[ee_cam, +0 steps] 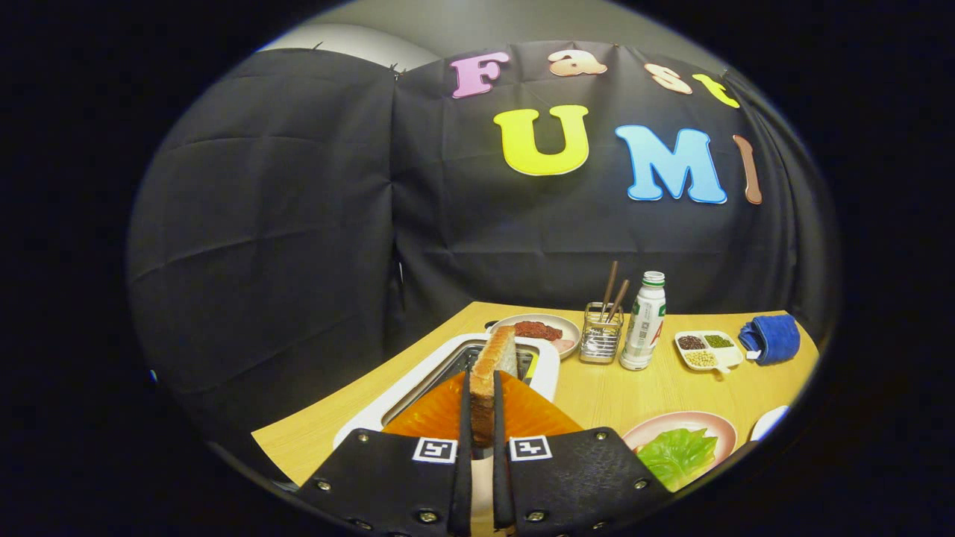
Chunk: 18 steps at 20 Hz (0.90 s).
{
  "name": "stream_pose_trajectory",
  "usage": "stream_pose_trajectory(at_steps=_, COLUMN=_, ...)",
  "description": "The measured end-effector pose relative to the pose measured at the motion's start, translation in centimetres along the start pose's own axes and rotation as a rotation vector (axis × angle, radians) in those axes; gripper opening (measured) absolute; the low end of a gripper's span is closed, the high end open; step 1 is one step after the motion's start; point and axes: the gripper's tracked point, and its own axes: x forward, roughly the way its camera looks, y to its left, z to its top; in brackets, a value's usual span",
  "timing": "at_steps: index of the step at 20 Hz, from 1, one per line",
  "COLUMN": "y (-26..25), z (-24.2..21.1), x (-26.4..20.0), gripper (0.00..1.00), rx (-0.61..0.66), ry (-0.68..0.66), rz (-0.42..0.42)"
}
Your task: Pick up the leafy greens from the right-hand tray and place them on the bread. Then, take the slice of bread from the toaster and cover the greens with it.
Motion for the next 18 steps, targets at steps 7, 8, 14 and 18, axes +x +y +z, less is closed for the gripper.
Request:
stream_pose_trajectory(at_steps=7, y=-0.9, z=3.3, x=-2.1, gripper=0.03, rx=0.094, ry=-0.072, rz=0.081)
stream_pose_trajectory(at_steps=8, y=-1.2, z=3.9, x=-2.6, gripper=0.03, rx=0.106, ry=-0.084, rz=0.087)
stream_pose_trajectory(at_steps=14, y=-3.3, z=6.2, x=-5.2, gripper=0.03, rx=0.185, ry=-0.109, rz=0.121)
stream_pose_trajectory(at_steps=18, y=-6.0, z=6.8, x=-7.4, gripper=0.03, rx=0.168, ry=-0.137, rz=0.085)
